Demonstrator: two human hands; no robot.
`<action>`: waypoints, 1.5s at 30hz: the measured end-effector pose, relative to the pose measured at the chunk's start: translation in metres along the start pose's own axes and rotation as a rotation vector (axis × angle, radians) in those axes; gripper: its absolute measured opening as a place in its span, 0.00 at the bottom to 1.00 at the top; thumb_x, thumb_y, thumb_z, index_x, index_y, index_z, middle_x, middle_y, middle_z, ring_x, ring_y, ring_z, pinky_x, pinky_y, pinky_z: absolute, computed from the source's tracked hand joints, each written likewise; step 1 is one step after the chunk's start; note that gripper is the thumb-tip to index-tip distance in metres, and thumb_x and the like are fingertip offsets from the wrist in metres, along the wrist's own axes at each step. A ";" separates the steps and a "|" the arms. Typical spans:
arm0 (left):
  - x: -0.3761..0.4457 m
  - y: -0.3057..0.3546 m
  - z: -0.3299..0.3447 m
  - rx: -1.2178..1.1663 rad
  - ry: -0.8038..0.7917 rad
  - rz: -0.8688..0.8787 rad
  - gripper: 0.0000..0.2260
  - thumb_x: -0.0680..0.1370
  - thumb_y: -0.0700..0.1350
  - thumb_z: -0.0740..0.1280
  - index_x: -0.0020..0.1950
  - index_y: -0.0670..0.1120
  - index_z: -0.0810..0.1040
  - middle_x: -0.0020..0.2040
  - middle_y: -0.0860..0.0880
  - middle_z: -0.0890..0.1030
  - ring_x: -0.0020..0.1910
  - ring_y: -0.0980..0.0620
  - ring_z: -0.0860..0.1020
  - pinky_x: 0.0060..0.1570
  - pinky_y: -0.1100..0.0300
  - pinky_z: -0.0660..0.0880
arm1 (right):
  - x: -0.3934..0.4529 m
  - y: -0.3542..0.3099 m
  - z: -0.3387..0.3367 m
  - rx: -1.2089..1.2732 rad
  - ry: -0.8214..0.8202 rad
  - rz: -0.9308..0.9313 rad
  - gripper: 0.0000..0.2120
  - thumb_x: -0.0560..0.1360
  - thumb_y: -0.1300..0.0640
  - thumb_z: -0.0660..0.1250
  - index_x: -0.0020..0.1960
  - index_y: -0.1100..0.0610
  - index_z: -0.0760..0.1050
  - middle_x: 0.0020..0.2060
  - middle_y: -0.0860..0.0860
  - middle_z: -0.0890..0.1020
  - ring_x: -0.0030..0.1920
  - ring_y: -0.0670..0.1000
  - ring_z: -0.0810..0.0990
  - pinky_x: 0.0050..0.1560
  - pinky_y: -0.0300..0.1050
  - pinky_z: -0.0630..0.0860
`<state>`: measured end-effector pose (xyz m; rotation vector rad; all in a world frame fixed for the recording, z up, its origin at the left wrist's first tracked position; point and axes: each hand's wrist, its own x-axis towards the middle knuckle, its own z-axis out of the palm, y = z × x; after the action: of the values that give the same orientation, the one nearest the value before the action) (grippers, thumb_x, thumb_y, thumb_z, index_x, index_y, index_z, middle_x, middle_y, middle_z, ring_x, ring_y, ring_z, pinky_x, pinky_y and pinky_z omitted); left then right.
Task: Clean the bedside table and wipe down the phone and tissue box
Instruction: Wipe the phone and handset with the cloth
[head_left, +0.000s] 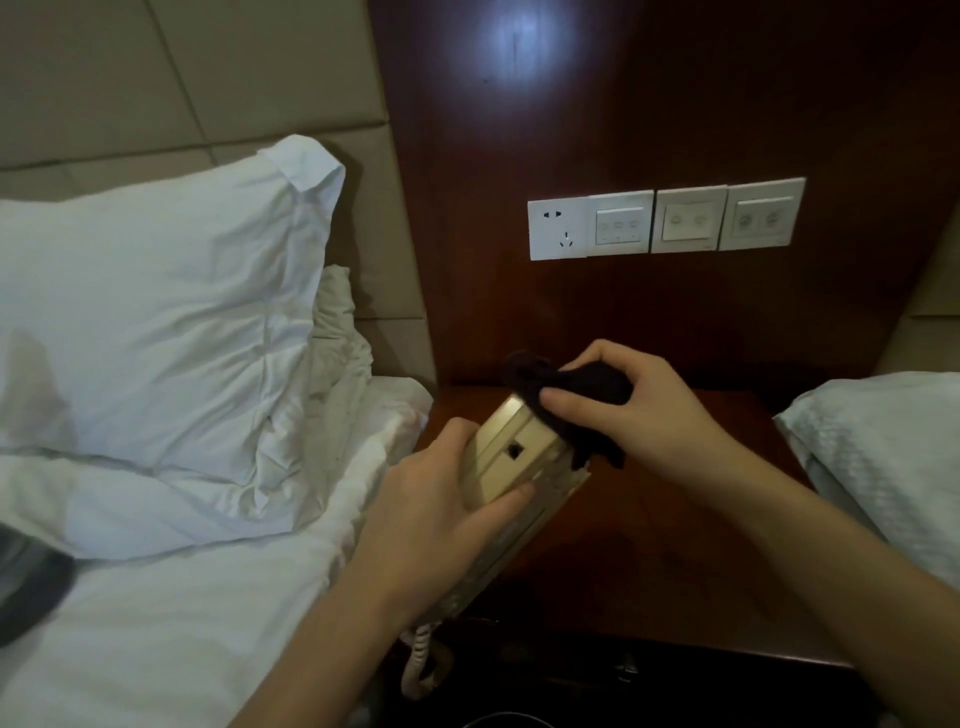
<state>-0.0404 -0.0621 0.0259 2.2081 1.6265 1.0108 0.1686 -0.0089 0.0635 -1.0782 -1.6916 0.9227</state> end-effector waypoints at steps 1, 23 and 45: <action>-0.002 -0.001 -0.002 -0.016 0.004 -0.005 0.17 0.74 0.62 0.72 0.56 0.59 0.70 0.45 0.62 0.78 0.47 0.65 0.77 0.40 0.66 0.74 | -0.001 -0.002 0.001 0.004 -0.005 0.024 0.11 0.72 0.51 0.75 0.48 0.57 0.78 0.43 0.52 0.84 0.42 0.51 0.85 0.42 0.51 0.84; -0.020 -0.011 0.023 -0.454 0.196 -0.078 0.18 0.70 0.65 0.71 0.56 0.62 0.73 0.50 0.60 0.79 0.49 0.58 0.79 0.46 0.61 0.77 | -0.028 -0.004 0.028 -0.021 0.101 -0.059 0.06 0.73 0.49 0.73 0.48 0.48 0.79 0.45 0.47 0.82 0.46 0.46 0.83 0.44 0.46 0.83; -0.007 -0.014 0.020 -0.404 0.170 -0.029 0.21 0.74 0.65 0.68 0.64 0.65 0.71 0.57 0.64 0.79 0.57 0.63 0.79 0.52 0.68 0.76 | 0.008 -0.032 0.033 -0.196 -0.158 -0.172 0.07 0.72 0.51 0.75 0.45 0.50 0.77 0.42 0.47 0.82 0.43 0.45 0.83 0.43 0.49 0.83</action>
<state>-0.0397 -0.0586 0.0010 1.8688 1.3609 1.4093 0.1272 -0.0158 0.0839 -0.9877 -2.0053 0.7605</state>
